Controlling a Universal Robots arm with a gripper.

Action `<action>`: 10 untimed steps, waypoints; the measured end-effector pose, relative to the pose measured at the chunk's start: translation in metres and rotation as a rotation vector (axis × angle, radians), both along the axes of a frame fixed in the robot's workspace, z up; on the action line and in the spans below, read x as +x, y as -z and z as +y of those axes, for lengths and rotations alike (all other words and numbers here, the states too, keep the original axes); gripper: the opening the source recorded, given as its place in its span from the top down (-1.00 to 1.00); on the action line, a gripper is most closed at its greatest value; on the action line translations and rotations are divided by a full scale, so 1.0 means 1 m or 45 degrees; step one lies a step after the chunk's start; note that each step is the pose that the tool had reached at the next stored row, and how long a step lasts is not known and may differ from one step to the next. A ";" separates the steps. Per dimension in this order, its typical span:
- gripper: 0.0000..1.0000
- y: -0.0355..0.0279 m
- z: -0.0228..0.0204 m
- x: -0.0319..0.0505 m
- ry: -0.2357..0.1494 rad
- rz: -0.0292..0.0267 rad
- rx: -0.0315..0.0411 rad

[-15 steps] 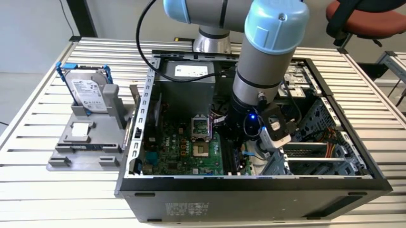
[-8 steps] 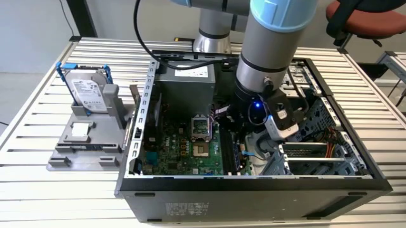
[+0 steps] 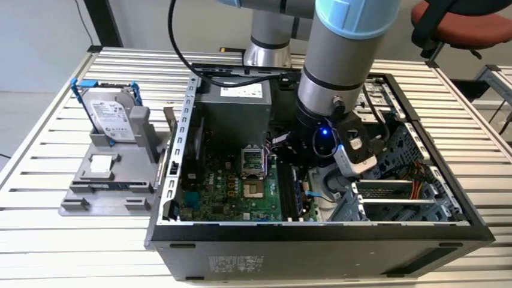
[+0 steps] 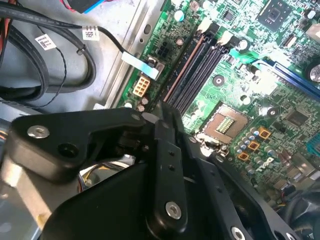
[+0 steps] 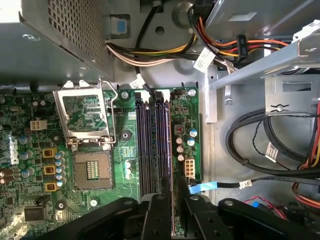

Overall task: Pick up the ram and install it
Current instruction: 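Insert the ram into the slot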

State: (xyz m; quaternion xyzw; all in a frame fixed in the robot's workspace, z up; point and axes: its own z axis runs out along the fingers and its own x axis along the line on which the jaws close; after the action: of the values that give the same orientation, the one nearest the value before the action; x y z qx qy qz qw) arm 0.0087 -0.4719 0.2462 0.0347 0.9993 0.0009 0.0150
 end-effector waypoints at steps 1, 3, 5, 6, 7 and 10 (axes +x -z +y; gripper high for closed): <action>1.00 0.0000 0.0000 0.0000 0.000 0.0000 -0.0001; 1.00 0.0000 0.0000 0.0000 0.000 0.0000 0.0000; 1.00 0.0000 0.0000 0.0000 0.000 -0.0001 -0.0001; 1.00 0.0000 0.0000 0.0000 0.000 -0.0002 0.0000; 1.00 0.0000 0.0000 -0.0001 0.000 -0.0002 -0.0001; 1.00 0.0000 0.0000 -0.0001 0.000 -0.0002 0.0000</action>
State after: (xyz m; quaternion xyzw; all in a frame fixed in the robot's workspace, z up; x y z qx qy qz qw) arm 0.0086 -0.4719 0.2462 0.0347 0.9993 0.0009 0.0151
